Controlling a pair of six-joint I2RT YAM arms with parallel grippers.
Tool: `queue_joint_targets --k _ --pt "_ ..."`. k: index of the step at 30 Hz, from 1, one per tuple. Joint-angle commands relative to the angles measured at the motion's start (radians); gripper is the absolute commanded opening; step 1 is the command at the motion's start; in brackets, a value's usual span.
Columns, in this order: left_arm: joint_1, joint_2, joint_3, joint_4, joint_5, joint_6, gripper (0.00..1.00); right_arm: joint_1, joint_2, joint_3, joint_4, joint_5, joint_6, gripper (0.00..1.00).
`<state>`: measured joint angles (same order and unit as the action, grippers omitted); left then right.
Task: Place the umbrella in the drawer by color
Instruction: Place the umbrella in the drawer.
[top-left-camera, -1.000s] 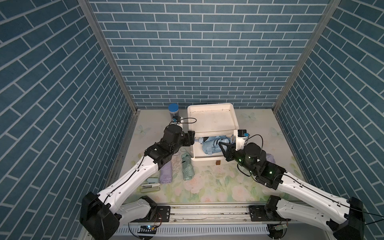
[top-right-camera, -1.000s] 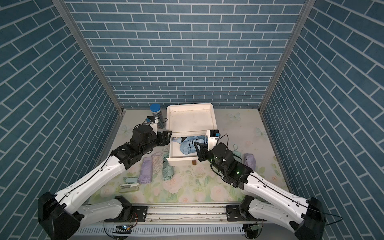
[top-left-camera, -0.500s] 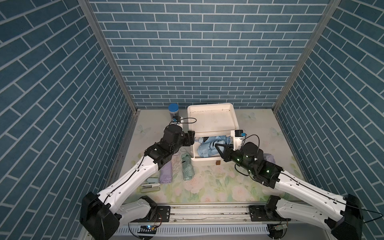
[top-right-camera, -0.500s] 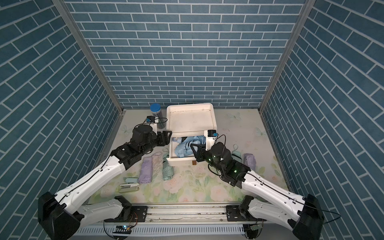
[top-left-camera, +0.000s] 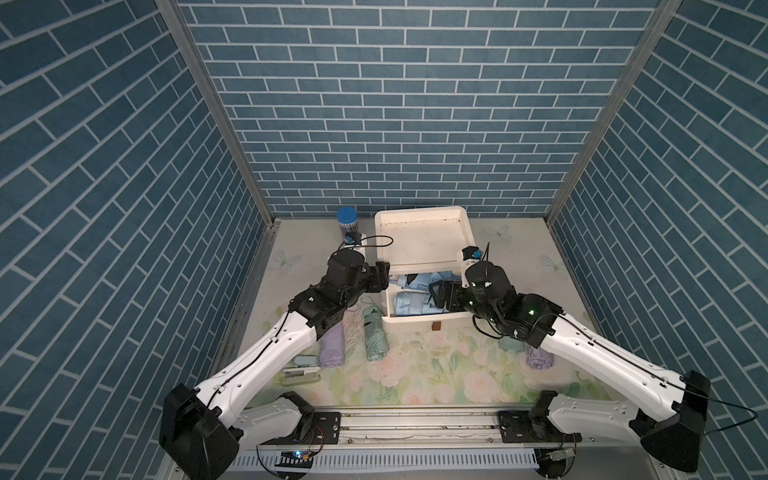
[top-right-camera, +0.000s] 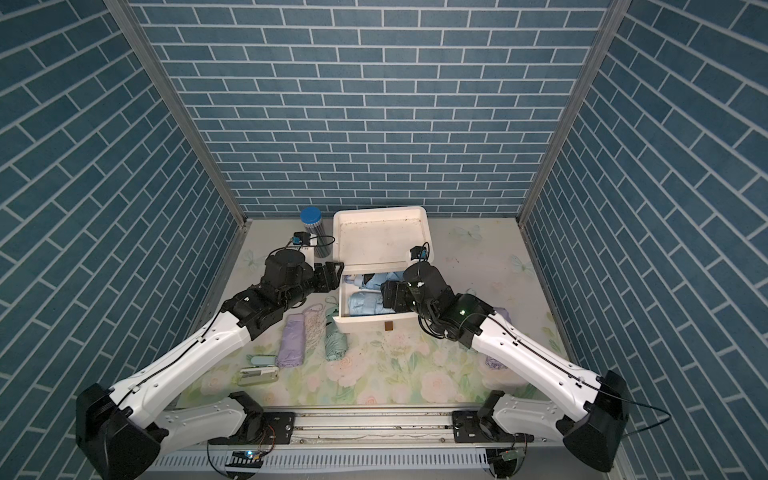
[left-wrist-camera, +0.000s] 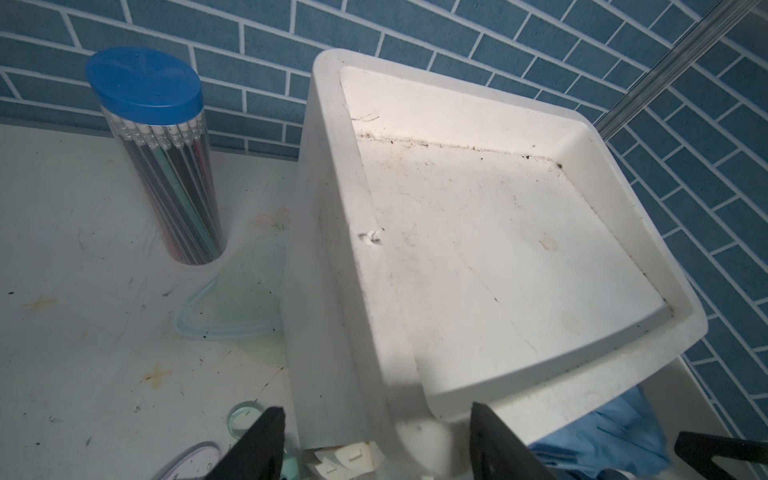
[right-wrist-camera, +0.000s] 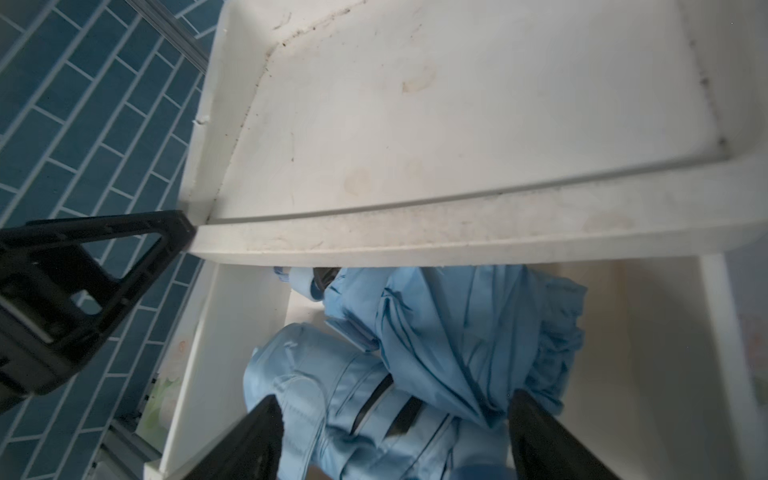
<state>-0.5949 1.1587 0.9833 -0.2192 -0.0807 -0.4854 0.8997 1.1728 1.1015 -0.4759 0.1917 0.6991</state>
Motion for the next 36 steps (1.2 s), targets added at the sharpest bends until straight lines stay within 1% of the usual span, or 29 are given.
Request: queue_joint_targets --k 1,3,5,7,10,12,16,18,21,26,27,29,30,31,33,36 --pt "0.003 -0.002 0.027 -0.008 -0.004 0.006 0.73 -0.004 0.008 0.073 -0.130 0.084 -0.074 0.86" --pt "0.003 -0.003 0.030 -0.008 -0.008 0.007 0.73 -0.004 0.020 0.103 -0.162 0.107 -0.100 0.85" --pt "0.002 -0.001 0.031 -0.010 -0.017 0.006 0.74 -0.003 0.025 0.126 -0.187 0.125 -0.127 0.80" --pt "0.004 0.009 0.042 -0.015 -0.028 0.008 0.74 -0.001 0.012 0.131 -0.183 0.105 -0.164 0.72" --pt "0.003 0.028 0.073 -0.026 -0.039 0.009 0.74 0.024 -0.049 0.090 -0.125 0.039 -0.223 0.55" --pt "0.003 0.038 0.091 -0.029 -0.056 0.008 0.74 0.057 -0.113 0.046 -0.073 -0.011 -0.244 0.50" --pt "0.004 0.072 0.119 -0.033 -0.128 -0.016 0.74 0.144 -0.241 -0.061 0.028 -0.109 -0.238 0.48" --pt "0.004 0.102 0.134 -0.030 -0.141 -0.022 0.72 0.192 -0.275 -0.103 0.051 -0.129 -0.220 0.48" --pt "0.003 0.148 0.154 -0.028 -0.155 -0.027 0.66 0.256 -0.292 -0.160 0.058 -0.145 -0.193 0.48" --pt "0.004 0.199 0.179 -0.012 -0.168 -0.009 0.51 0.368 -0.297 -0.249 0.075 -0.059 -0.121 0.44" --pt "0.004 0.208 0.186 -0.011 -0.166 -0.001 0.47 0.388 -0.297 -0.269 0.084 -0.022 -0.105 0.43" --pt "0.003 0.218 0.199 -0.015 -0.163 0.007 0.42 0.419 -0.305 -0.311 0.109 0.085 -0.065 0.44" --pt "0.003 0.221 0.200 -0.013 -0.157 0.012 0.40 0.434 -0.313 -0.346 0.142 0.149 -0.029 0.44" --pt "0.003 0.222 0.203 -0.010 -0.150 0.017 0.37 0.445 -0.325 -0.388 0.199 0.176 -0.012 0.45" --pt "0.002 0.224 0.204 -0.006 -0.130 0.027 0.29 0.460 -0.334 -0.455 0.299 0.220 0.017 0.47" --pt "0.003 0.223 0.197 0.009 -0.099 0.034 0.24 0.464 -0.313 -0.501 0.388 0.276 0.040 0.49"
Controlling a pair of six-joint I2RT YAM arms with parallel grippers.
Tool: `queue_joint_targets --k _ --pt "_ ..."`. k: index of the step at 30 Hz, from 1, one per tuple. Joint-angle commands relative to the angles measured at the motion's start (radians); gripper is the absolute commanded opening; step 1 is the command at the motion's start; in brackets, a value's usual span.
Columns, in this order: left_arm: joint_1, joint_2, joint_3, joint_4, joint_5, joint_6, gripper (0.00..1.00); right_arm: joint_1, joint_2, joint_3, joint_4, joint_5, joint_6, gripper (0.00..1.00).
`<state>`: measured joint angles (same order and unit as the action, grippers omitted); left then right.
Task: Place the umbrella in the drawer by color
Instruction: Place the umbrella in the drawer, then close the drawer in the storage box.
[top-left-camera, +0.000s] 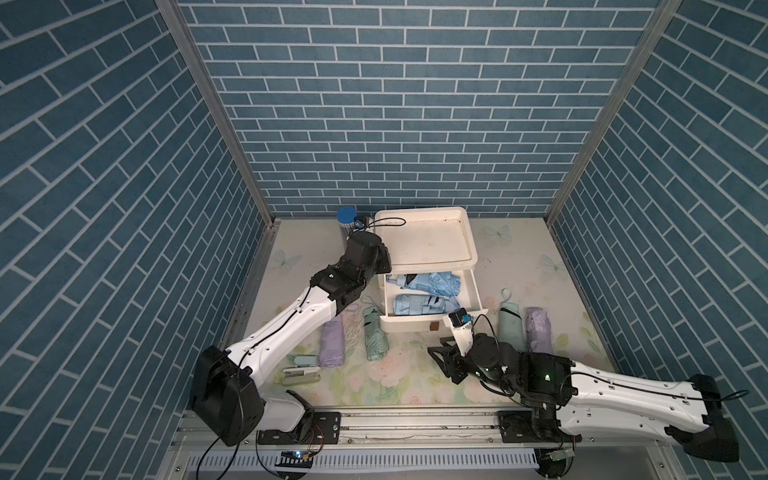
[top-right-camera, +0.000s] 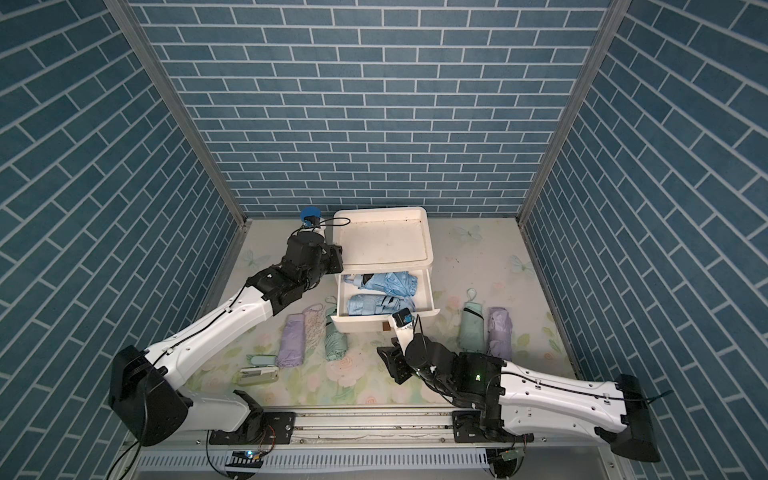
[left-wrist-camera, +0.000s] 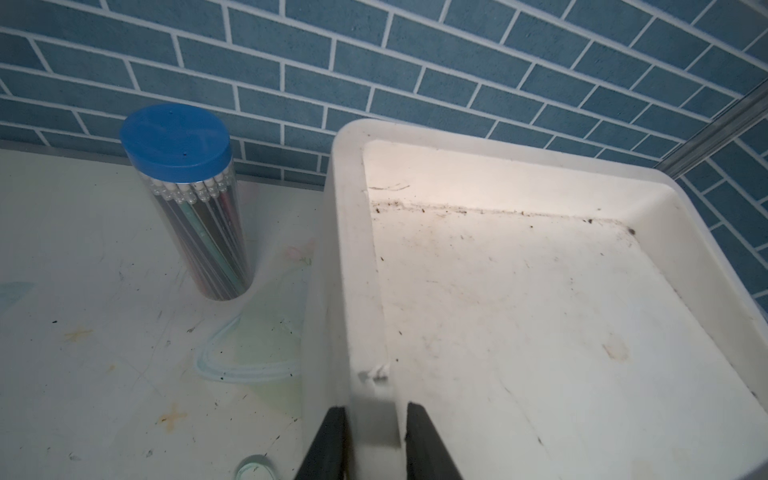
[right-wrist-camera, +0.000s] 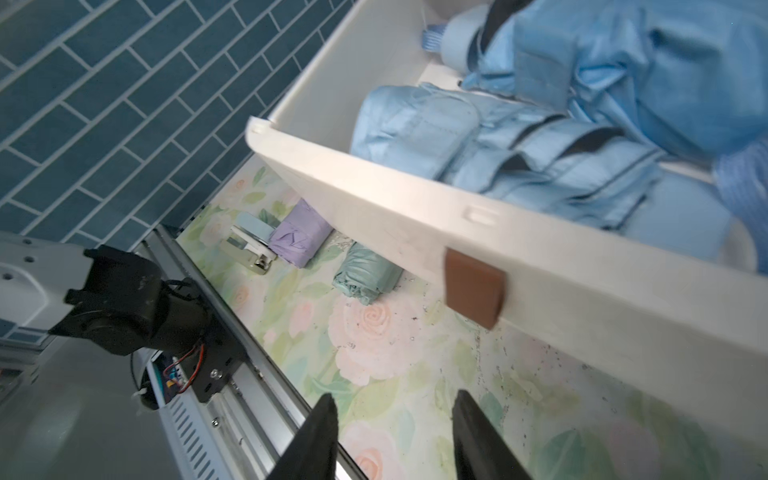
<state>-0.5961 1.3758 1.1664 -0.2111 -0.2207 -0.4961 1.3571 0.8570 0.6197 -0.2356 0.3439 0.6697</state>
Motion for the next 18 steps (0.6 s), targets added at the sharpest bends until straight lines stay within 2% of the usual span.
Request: queue_joint_targets --k 1,3,8,10,13,18 --pt "0.003 0.008 0.013 0.005 0.050 0.045 0.21 0.008 0.018 -0.021 0.163 0.137 0.070 0.49" --pt "0.004 0.013 0.012 0.004 0.060 0.047 0.16 0.006 0.048 -0.017 0.183 0.157 0.066 0.51" --pt "0.004 0.014 0.014 0.008 0.086 0.011 0.15 0.007 0.134 0.026 0.193 0.189 0.056 0.53" --pt "0.000 0.017 0.010 0.007 0.091 -0.020 0.12 0.006 0.156 0.048 0.163 0.229 0.067 0.52" --pt "-0.011 0.020 0.004 0.001 0.063 -0.089 0.00 -0.001 0.159 0.067 0.128 0.265 0.071 0.50" --pt "-0.064 0.033 -0.006 0.013 -0.011 -0.194 0.00 -0.054 0.129 0.065 0.101 0.239 0.079 0.49"
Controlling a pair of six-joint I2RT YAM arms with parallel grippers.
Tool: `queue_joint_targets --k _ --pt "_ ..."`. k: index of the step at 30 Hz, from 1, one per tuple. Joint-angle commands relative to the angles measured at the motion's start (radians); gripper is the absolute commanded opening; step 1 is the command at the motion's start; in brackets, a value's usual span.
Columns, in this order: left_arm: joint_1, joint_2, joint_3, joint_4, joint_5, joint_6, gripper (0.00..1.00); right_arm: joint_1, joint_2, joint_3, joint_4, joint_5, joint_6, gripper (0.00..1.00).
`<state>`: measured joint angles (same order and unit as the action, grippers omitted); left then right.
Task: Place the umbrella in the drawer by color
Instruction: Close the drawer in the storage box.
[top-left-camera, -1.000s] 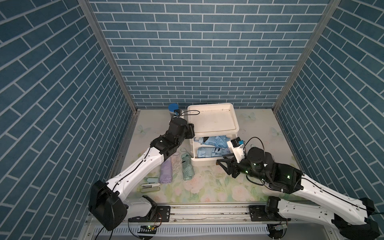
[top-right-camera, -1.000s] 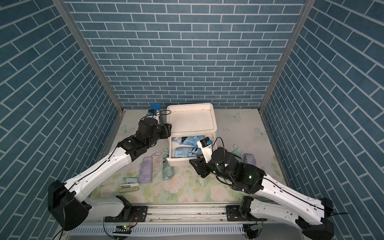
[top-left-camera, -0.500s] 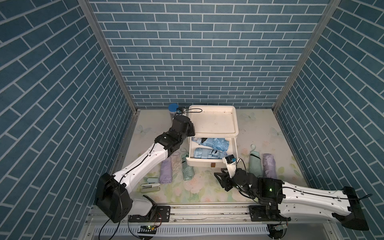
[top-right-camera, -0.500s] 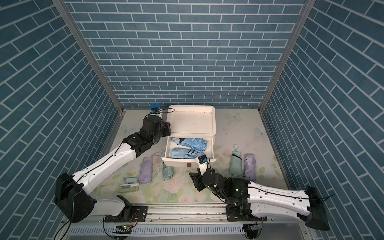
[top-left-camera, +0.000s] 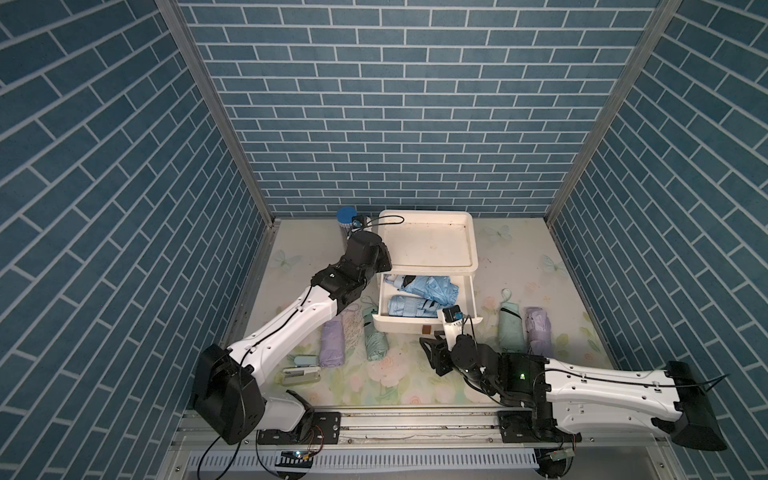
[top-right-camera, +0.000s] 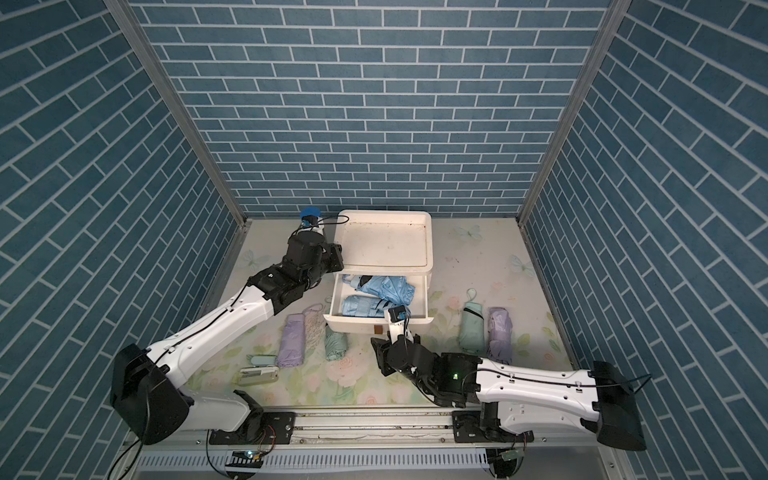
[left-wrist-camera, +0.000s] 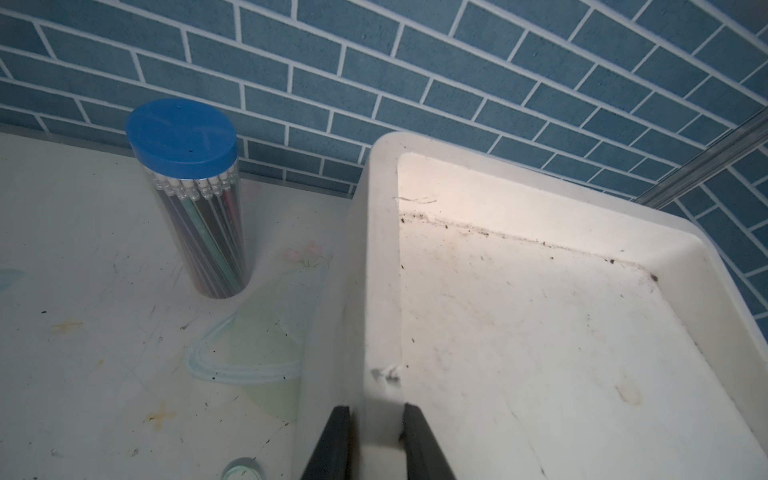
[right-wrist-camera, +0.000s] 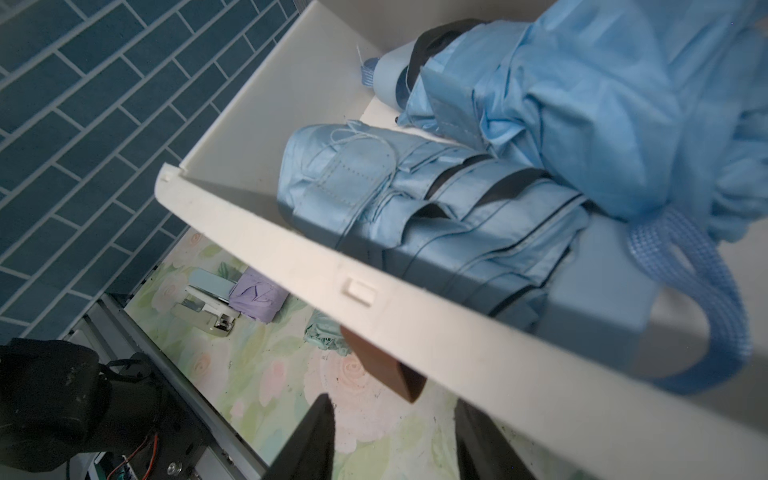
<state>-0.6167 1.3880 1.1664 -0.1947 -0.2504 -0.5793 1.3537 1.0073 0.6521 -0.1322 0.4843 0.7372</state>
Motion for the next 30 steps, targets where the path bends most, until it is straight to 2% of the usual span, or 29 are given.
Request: queue_joint_targets --k 1,8,18,21,24,30 --pt "-0.053 0.024 -0.003 -0.003 0.005 -0.126 0.00 -0.067 -0.023 0.034 -0.009 0.089 0.014 0.48" --pt "-0.063 0.026 -0.011 0.000 -0.012 -0.129 0.00 -0.186 -0.008 0.056 -0.012 -0.008 0.013 0.44" --pt "-0.063 0.031 -0.010 0.014 0.100 0.006 0.00 -0.210 0.074 0.177 0.032 -0.029 -0.117 0.42" --pt "-0.063 0.027 -0.001 0.006 0.103 0.034 0.00 -0.209 0.086 0.211 0.009 -0.001 -0.135 0.42" --pt "-0.063 0.020 0.006 -0.001 0.101 0.052 0.00 -0.236 0.105 0.218 -0.018 0.015 -0.142 0.42" --pt "-0.063 0.019 0.010 -0.003 0.151 0.108 0.00 -0.295 0.121 0.190 0.027 -0.041 -0.157 0.43"
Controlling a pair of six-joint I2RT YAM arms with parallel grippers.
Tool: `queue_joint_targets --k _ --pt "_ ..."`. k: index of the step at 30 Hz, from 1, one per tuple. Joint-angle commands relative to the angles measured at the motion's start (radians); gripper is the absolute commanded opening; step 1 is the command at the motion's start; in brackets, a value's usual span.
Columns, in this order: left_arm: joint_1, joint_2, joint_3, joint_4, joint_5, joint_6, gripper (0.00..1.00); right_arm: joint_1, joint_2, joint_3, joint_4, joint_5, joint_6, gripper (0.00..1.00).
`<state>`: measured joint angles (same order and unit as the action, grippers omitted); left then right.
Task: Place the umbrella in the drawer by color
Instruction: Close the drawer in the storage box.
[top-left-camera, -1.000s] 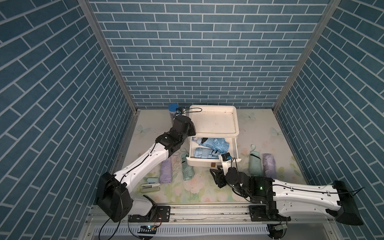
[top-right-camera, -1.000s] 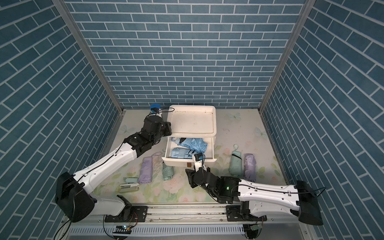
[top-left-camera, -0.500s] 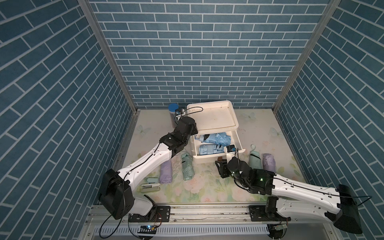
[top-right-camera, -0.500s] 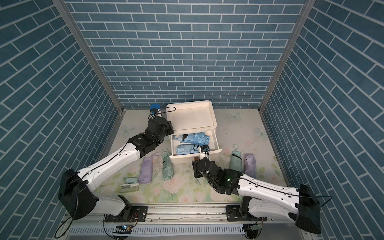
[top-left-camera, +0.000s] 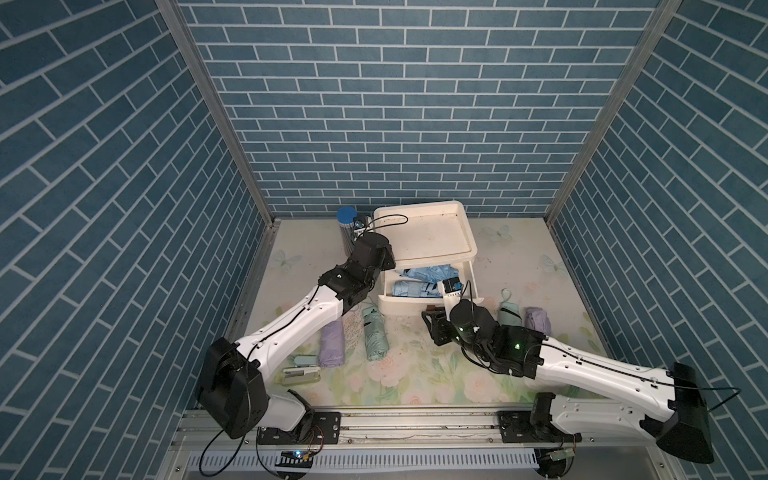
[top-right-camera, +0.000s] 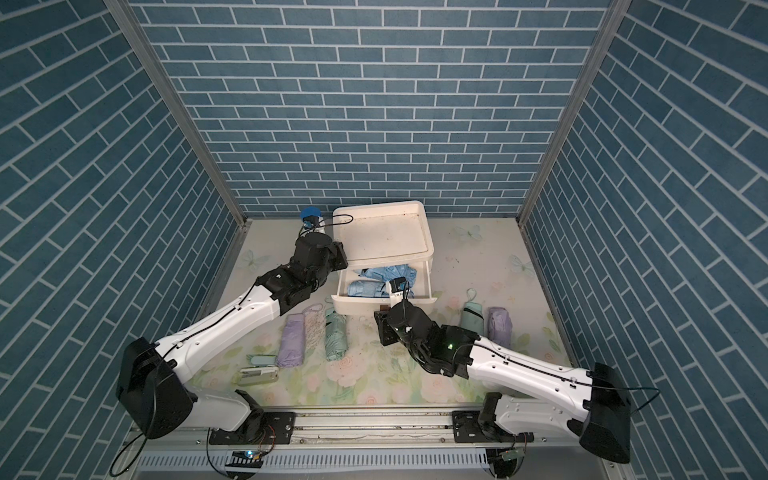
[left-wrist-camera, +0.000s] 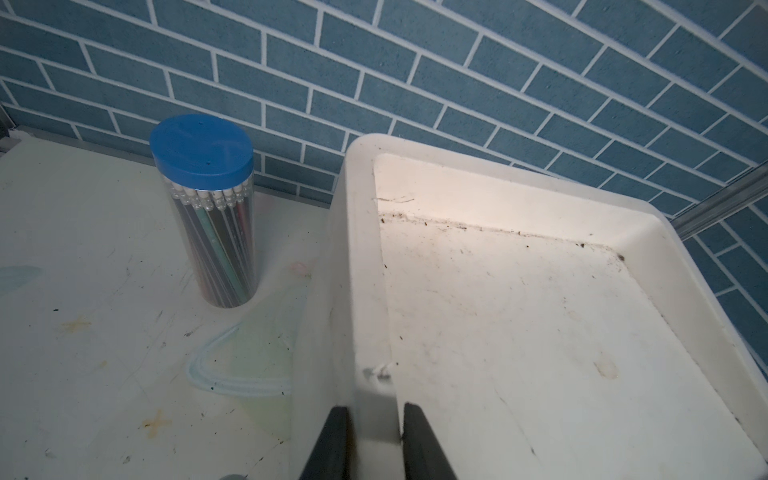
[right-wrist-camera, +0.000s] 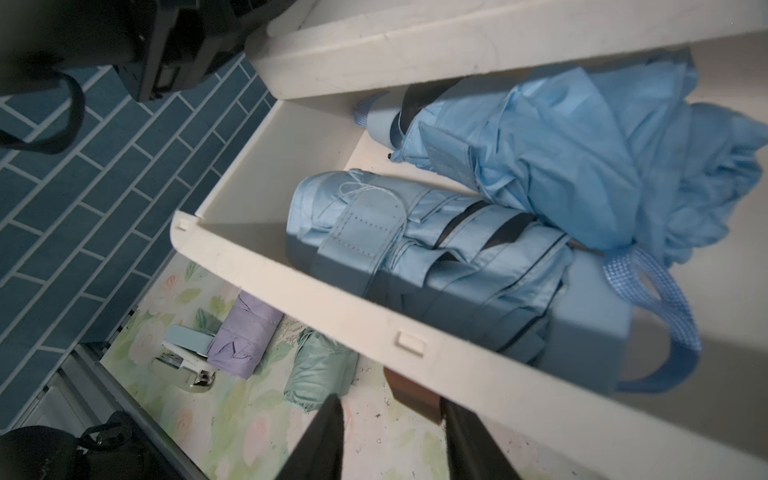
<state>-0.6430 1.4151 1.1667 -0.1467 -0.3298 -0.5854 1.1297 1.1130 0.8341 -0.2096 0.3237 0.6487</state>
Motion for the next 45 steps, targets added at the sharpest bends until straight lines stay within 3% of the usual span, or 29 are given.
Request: queue_joint_targets --k 1,12,23,30,39,45 --pt "-0.037 -0.008 0.009 -0.051 0.241 0.131 0.00 -0.075 0.020 0.007 0.109 0.120 -0.074 0.43" --pt "-0.034 -0.015 0.014 -0.092 0.255 0.207 0.00 -0.102 0.000 0.038 0.026 0.253 -0.136 0.58" --pt "-0.034 -0.016 0.019 -0.106 0.273 0.240 0.00 -0.176 -0.065 0.035 -0.067 0.305 -0.143 0.60" --pt "-0.034 -0.016 0.027 -0.123 0.269 0.220 0.00 -0.178 -0.042 -0.024 0.116 0.116 -0.179 0.59" --pt "-0.034 0.000 0.042 -0.184 0.158 0.102 0.00 -0.203 -0.005 -0.098 0.335 0.164 -0.170 0.59" --pt "-0.035 -0.011 0.010 -0.159 0.180 0.050 0.00 -0.239 0.008 -0.138 0.435 0.140 -0.167 0.58"
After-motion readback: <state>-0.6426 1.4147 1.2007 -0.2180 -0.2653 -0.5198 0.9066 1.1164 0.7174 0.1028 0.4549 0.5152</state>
